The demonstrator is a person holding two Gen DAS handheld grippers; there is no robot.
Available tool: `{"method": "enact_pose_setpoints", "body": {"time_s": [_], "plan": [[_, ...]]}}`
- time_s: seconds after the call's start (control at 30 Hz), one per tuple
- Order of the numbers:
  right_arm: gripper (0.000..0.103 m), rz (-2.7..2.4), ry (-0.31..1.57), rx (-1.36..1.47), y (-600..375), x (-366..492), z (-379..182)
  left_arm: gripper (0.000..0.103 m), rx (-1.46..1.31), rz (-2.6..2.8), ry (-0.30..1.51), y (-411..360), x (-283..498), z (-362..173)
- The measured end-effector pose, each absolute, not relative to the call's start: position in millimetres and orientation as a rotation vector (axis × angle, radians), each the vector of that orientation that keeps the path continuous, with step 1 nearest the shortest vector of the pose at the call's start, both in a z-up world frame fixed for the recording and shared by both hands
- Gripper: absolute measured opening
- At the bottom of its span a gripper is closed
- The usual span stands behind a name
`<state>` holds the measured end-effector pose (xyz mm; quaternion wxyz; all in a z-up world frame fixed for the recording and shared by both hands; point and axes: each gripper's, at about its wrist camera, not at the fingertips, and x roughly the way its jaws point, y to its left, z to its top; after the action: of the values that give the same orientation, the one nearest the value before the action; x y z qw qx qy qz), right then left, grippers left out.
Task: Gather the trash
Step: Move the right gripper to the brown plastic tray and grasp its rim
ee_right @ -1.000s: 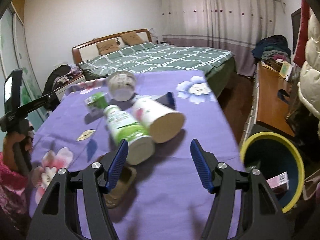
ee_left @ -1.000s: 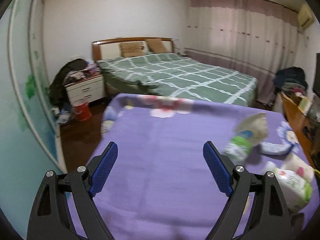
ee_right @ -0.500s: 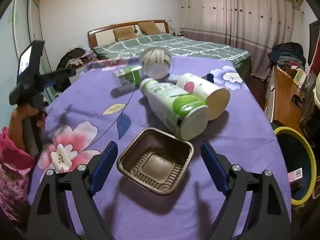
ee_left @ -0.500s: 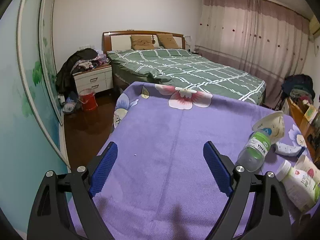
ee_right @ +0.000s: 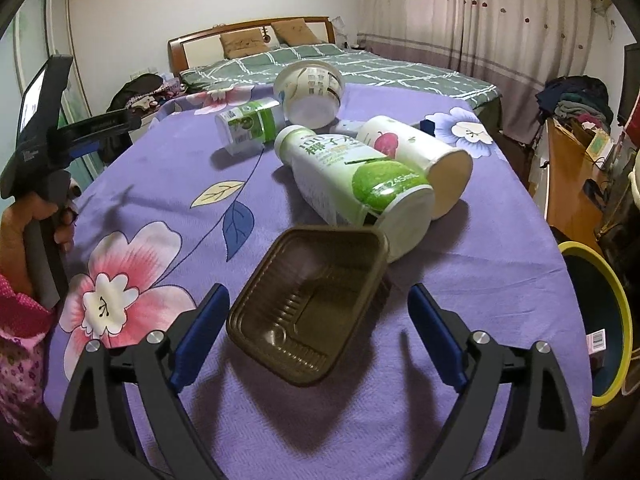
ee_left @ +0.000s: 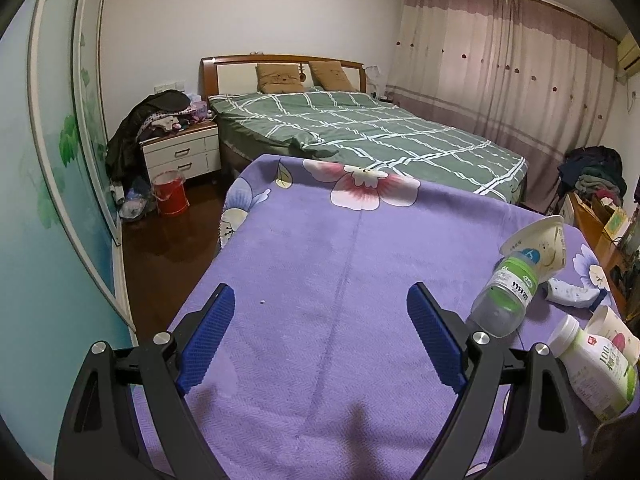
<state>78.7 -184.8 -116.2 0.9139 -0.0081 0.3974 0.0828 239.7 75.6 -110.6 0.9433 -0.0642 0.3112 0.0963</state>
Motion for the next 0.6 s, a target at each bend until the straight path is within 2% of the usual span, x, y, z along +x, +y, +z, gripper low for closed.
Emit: {"method": "enact_pose_setpoints", "body": {"time_s": [0.17, 0.43, 0.53, 0.6], "plan": [[0.092, 0.177, 0.804, -0.035, -182.2, 77.2, -114.7, 0.087, -0.133, 0.196, 0.635, 75.7, 239.7, -110.7], [0.092, 0.176, 0.822, -0.049, -179.7, 79.7, -116.7, 0.087, -0.127, 0.195, 0.64, 73.8, 239.4, -111.0], [0.071, 0.184, 0.839, -0.013, -184.5, 81.2, -118.7, 0.087, -0.126, 0.195, 0.641, 73.4, 239.5, -110.9], [0.068, 0.202, 0.848, 0.024, -189.6, 81.4, -119.5, 0.087, -0.126, 0.196, 0.641, 73.4, 239.5, -110.9]]}}
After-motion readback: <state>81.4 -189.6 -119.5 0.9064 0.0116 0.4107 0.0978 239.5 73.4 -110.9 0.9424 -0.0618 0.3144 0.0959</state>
